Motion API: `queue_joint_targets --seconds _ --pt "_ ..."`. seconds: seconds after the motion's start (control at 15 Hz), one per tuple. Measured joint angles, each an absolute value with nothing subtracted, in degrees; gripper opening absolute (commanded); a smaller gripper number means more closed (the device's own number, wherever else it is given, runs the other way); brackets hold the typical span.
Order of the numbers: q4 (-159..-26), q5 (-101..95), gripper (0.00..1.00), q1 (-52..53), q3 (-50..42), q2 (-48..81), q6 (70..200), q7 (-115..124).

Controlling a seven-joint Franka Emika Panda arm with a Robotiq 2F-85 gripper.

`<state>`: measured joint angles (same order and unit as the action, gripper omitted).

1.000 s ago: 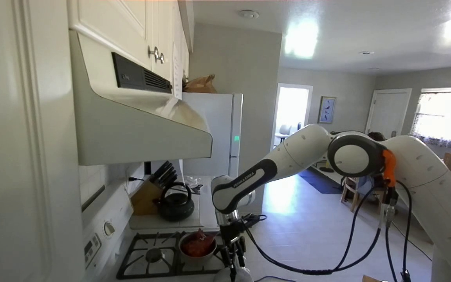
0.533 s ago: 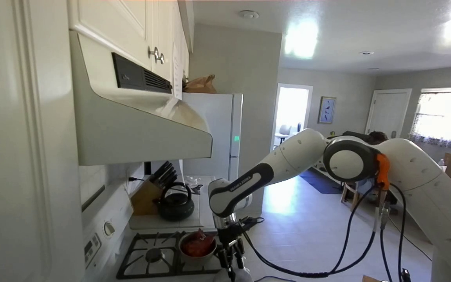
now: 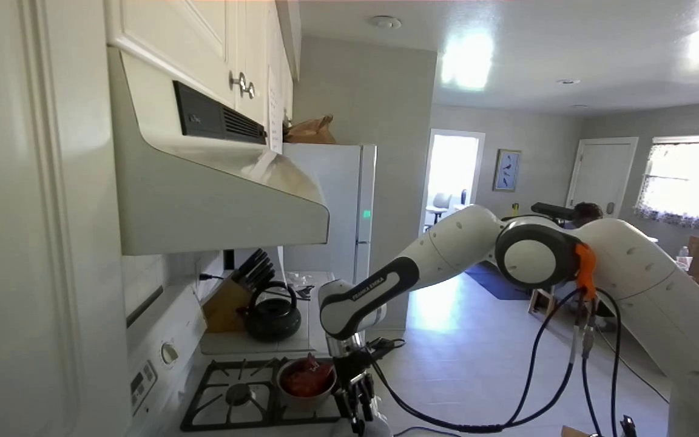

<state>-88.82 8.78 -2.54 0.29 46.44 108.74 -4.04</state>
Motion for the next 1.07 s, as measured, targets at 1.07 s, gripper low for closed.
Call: queue_joint_targets --seconds 1.07 --pt "-86.9 8.8 0.07 -2.0 0.7 46.3 107.2 -4.0"
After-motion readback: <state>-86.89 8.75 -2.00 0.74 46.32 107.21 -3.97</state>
